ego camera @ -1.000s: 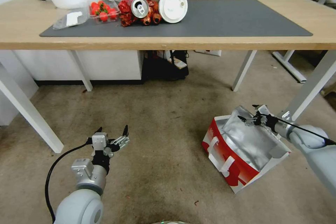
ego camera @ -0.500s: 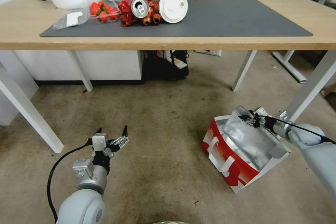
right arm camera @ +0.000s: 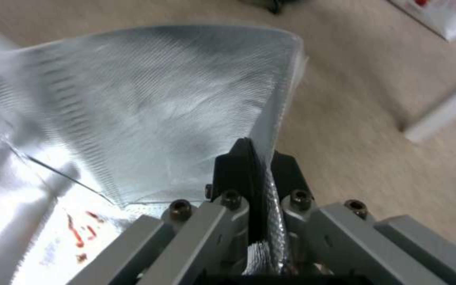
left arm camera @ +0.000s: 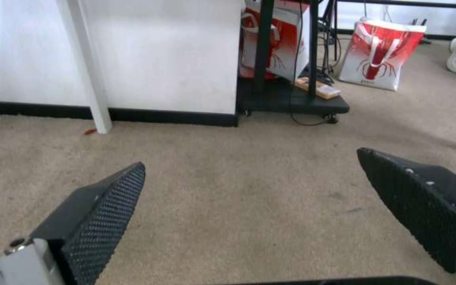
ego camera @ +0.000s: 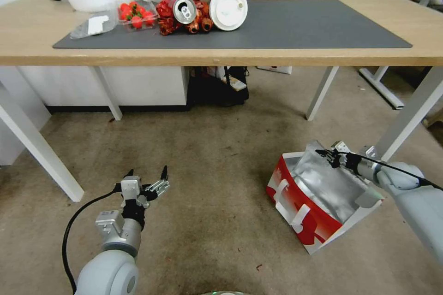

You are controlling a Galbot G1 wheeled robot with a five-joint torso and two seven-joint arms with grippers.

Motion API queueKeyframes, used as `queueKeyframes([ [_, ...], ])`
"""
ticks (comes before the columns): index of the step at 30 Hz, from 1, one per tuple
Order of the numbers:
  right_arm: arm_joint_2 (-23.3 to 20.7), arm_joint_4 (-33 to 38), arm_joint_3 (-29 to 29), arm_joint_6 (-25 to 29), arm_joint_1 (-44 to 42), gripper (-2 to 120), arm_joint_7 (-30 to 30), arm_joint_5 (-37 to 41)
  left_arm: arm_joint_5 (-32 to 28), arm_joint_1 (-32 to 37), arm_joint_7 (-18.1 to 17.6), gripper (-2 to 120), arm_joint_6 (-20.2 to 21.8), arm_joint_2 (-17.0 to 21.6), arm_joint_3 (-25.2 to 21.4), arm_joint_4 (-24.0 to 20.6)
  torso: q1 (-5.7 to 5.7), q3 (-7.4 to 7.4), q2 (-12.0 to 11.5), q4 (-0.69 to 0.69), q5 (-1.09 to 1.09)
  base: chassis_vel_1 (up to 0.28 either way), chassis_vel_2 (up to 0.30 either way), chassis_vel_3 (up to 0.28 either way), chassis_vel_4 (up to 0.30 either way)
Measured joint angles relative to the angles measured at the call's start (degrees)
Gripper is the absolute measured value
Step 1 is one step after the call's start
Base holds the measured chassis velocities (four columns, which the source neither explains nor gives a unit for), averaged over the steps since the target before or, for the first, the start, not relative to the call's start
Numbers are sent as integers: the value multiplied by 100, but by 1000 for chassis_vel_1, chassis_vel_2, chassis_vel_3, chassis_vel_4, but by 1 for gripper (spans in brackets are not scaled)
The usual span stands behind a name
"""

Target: Pick up the food delivery bag from the floor and place it on the table.

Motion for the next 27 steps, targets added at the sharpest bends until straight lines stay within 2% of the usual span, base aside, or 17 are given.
queueKeyframes([
  [3, -8, 115, 112, 384, -107, 0, -506, 623, -27, 11, -14, 100, -27, 25, -28, 0, 0, 0, 0, 0, 0, 0, 0, 0, 0],
  [4, -8, 115, 112, 384, -107, 0, -506, 623, -27, 11, -14, 100, -27, 25, -28, 0, 0, 0, 0, 0, 0, 0, 0, 0, 0],
  [10, -188, 839, 411, 652, -488, 0, -1473, 1321, -87, -31, -87, 100, -94, 38, -39, 7, 0, 0, 1, -1, -1, 0, 0, 0, 0],
  [11, -188, 839, 411, 652, -488, 0, -1473, 1321, -87, -31, -87, 100, -94, 38, -39, 7, 0, 0, 1, -1, -1, 0, 0, 0, 0],
  [13, -259, 1134, 536, 694, -604, 0, -1955, 1564, -119, -30, -104, 100, -94, 49, -51, -14, 0, 0, 1, -1, -3, 0, 0, 0, 0],
  [22, -399, 1865, 580, 595, -944, 0, -2669, 2515, -149, 56, -112, 100, -97, 64, -87, -121, 0, 0, 1, 0, -2, 0, 0, 0, 0],
  [27, -435, 2533, 750, 203, -1265, 0, -2917, 3242, -189, 103, -147, 100, -76, 61, -119, -214, 0, 0, 1, 0, -2, 0, 0, 0, 0],
])
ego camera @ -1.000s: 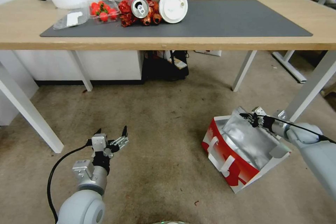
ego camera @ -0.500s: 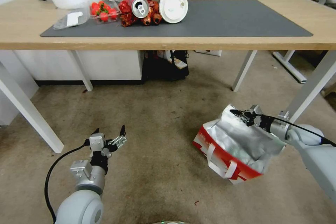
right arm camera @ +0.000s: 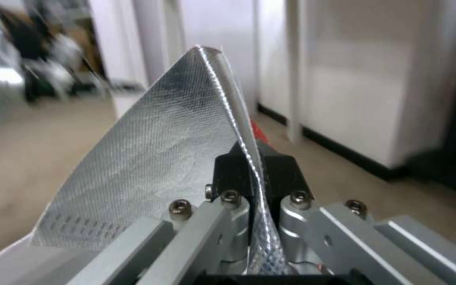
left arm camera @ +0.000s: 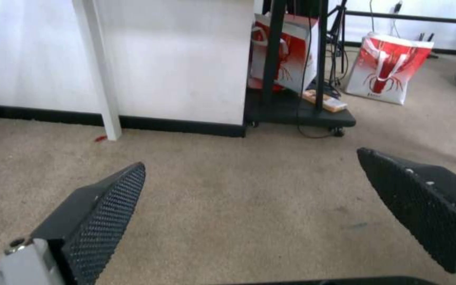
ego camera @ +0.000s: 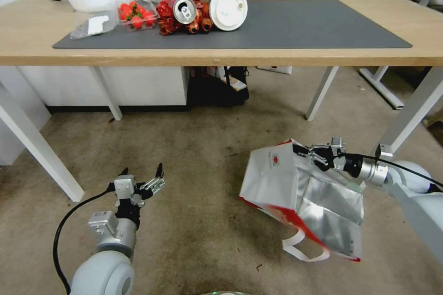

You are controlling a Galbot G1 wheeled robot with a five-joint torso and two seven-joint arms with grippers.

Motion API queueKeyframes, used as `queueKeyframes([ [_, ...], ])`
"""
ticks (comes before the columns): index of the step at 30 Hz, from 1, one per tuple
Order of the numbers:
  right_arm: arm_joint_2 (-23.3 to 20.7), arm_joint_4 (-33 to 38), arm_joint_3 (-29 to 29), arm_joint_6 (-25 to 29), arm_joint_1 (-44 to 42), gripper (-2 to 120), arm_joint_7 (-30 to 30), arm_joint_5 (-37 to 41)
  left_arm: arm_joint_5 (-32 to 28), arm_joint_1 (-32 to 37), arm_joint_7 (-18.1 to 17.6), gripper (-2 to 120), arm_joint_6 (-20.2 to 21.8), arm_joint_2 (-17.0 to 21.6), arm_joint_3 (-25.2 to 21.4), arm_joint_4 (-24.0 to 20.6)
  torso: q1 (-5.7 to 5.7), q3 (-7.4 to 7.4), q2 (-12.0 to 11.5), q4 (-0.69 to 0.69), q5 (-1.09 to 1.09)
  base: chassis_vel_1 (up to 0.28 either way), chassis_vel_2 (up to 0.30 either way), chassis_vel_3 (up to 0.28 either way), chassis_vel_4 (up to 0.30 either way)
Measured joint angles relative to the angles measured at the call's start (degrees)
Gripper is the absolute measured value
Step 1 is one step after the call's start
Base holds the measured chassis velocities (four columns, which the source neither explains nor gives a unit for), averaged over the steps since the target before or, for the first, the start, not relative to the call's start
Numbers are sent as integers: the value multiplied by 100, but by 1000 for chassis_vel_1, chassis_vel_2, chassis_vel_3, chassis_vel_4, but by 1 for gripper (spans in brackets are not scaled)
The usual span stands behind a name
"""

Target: Pick up the food delivery bag from the floor and place it on the table.

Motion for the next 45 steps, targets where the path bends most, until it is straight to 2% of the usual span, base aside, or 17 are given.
queueKeyframes([
  [8, -42, 677, 161, -559, -302, 0, -195, 836, -63, 67, -67, 100, 8, -6, -10, -112, 0, 0, 0, -1, 0, 0, 0, 0, 0],
  [10, -48, 770, 206, -787, -337, 0, -372, 1038, -94, 67, -200, 100, 13, -14, -11, -139, 0, 0, 0, 0, 0, 0, 0, 0, 0],
  [20, 43, 982, 291, -1371, -434, 0, -866, 1654, -120, 73, -238, 100, 109, -62, -29, -266, 0, 0, 0, -1, 1, 0, 0, 0, 0],
  [45, 154, 1149, 396, -1441, -672, 0, -985, 1570, -131, 135, -207, 100, -90, -54, -113, -406, 2, 1, 3, 0, 0, 0, 0, 0, 0],
])
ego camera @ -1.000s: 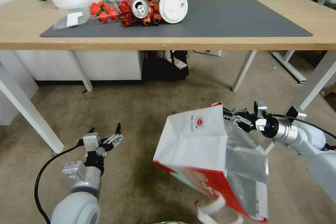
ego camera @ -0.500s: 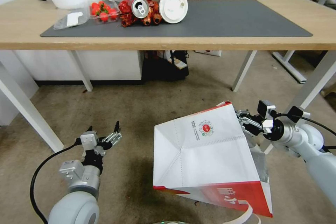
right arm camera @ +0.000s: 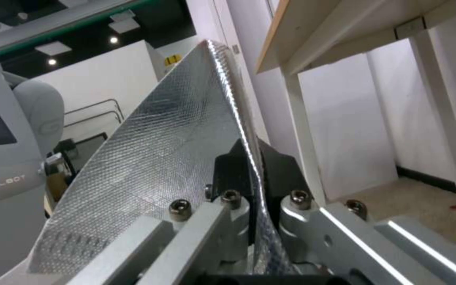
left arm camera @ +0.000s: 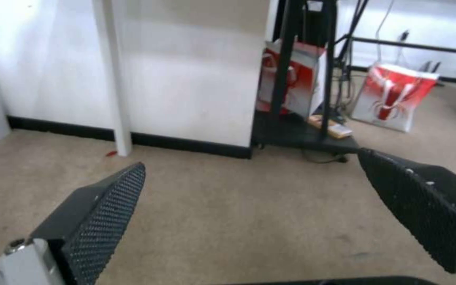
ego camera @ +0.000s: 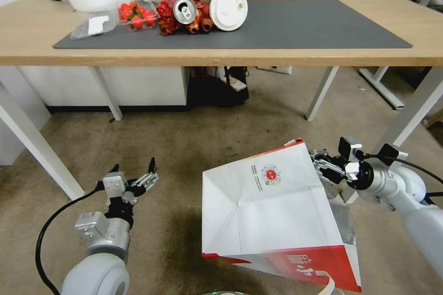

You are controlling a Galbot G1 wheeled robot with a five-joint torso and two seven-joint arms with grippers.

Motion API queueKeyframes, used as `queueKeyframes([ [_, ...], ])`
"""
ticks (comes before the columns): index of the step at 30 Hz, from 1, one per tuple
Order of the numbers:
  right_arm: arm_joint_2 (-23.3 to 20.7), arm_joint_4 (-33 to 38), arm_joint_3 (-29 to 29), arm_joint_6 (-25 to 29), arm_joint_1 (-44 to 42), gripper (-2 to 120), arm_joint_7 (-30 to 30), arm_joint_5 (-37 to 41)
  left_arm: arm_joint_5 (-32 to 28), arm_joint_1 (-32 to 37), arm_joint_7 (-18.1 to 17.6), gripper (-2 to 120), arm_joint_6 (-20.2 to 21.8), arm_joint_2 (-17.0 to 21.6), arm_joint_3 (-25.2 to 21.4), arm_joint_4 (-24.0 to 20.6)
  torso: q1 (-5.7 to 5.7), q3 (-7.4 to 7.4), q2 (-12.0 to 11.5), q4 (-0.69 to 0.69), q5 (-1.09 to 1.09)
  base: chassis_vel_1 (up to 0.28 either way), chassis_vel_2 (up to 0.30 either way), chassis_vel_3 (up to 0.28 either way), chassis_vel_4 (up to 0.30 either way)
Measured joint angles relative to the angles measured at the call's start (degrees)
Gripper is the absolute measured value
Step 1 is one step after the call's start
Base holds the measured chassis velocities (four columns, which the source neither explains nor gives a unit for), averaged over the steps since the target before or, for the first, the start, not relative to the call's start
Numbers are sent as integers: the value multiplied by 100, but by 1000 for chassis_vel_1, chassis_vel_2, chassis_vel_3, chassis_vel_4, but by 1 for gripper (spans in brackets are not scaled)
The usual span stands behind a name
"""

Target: Pick up the food delivery bag from the floor and place it on the table.

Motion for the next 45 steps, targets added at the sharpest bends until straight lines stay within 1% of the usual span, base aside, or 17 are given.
queueKeyframes([
  [3, -3, 5, 0, 0, -10, 0, 1, 0, -34, 2, 37, 100, 24, 0, -12, -25, 3, 3, 8, 0, 1, 0, 0, 0, 0],
  [4, -23, 9, 0, 1, -20, 0, 2, 0, -94, 4, 104, 100, 75, 0, -21, -81, 5, 24, 34, 0, 2, 0, 0, 0, 0],
  [10, -63, 87, -12, -2, -87, 0, -12, -52, -128, -5, 137, 100, 132, -2, -56, -129, 16, 74, 90, -1, 1, 0, 0, 0, 0],
  [13, -62, 112, -20, -3, -98, 0, 13, -87, -132, 4, 142, 100, 153, -6, -88, -148, 11, 135, 148, 0, 0, 0, 0, 0, 0],
  [14, -62, 112, -20, -3, -98, 0, 13, -87, -132, 4, 142, 100, 153, -6, -88, -148, 11, 135, 148, 0, 0, 0, 0, 0, 0],
  [18, -61, 185, -42, -7, -125, 0, 42, -117, -139, -1, 145, 100, 156, -4, -109, -149, 13, 248, 266, 0, 1, 0, 0, 0, 0],
  [19, -61, 185, -42, -7, -125, 0, 42, -117, -139, -1, 145, 100, 156, -4, -109, -149, 13, 248, 266, 0, 1, 0, 0, 0, 0],
  [22, -61, 195, -44, -7, -143, 0, 76, -118, -130, -3, 130, 100, 155, -5, -109, -147, 20, 332, 357, 0, 1, 0, 0, 0, 0],
  [23, -61, 195, -44, -7, -143, 0, 76, -118, -130, -3, 130, 100, 155, -5, -109, -147, 20, 332, 357, 0, 1, 0, 0, 0, 0],
  [26, -87, 194, -41, -7, -159, 0, 79, -124, -122, -10, 112, 100, 155, -9, -104, -131, 32, 418, 454, 0, 1, 0, 0, 0, 0],
  [31, -90, 197, -35, -7, -180, 0, 79, -135, -119, -20, 101, 100, 155, -9, -94, -126, 48, 489, 539, 0, 1, 0, 0, 0, 0],
  [34, -90, 200, -33, -7, -195, 0, 79, -160, -119, -38, 73, 100, 165, 3, -94, -108, 65, 575, 643, 0, 1, 0, 0, 0, 0],
  [39, -96, 204, -31, -7, -195, 0, 80, -165, -120, -49, 63, 100, 167, 14, -97, -97, 80, 645, 728, 0, 1, 0, 0, 0, 0],
  [43, -114, 205, -24, -12, -192, 0, 87, -165, -116, -69, 63, 100, 185, 21, -95, -86, 105, 747, 856, 0, 1, 0, 0, 0, 0],
  [45, -117, 205, -23, -12, -192, 0, 92, -165, -113, -72, 64, 100, 190, 24, -95, -83, 110, 769, 884, 0, 1, 0, 0, 0, 0],
])
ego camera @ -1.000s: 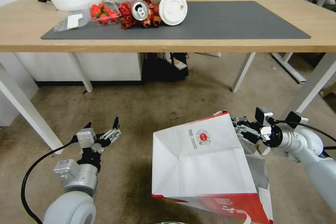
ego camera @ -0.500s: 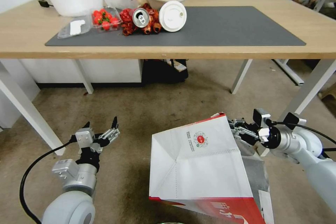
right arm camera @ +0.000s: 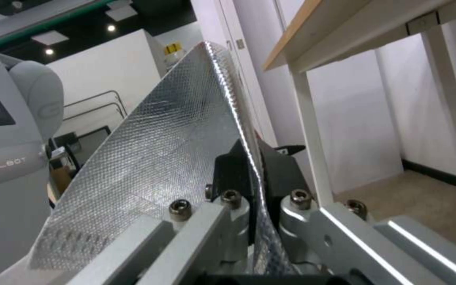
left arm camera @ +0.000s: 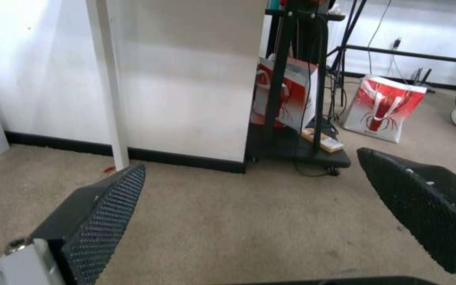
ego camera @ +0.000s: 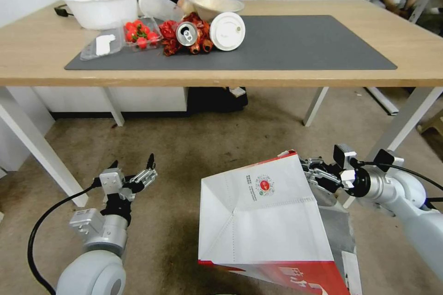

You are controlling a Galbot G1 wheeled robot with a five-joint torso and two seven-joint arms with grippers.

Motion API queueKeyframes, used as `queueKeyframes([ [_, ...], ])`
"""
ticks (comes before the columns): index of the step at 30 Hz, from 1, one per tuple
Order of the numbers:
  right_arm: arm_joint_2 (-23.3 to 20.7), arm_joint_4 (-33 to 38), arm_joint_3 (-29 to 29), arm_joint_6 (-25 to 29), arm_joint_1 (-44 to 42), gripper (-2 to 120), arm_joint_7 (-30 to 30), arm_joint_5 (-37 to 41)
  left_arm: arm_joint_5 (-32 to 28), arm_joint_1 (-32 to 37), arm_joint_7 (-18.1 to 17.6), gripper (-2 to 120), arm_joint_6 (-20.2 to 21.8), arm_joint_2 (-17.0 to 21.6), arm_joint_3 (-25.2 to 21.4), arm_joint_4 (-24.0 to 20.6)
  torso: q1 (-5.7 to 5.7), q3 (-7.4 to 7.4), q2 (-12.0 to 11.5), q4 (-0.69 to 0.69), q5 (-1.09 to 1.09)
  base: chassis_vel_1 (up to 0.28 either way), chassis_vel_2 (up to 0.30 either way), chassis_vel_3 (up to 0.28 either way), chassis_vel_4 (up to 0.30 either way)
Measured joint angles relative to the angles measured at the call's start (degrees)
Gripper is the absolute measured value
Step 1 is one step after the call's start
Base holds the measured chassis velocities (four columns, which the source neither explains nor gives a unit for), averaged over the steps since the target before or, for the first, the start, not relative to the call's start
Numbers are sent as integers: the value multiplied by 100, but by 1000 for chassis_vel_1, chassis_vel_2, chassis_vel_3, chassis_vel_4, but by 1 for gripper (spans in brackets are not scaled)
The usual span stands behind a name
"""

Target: Pick up the food delivery bag from the floor and place it on the table.

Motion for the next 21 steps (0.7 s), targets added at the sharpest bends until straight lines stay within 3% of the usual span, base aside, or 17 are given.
queueKeyframes([
  [21, 10, -23, -7, 0, 24, 0, 49, -34, 27, -87, -7, 100, 76, 12, 5, 94, 124, 364, 489, 0, 0, 0, 0, 0, 0],
])
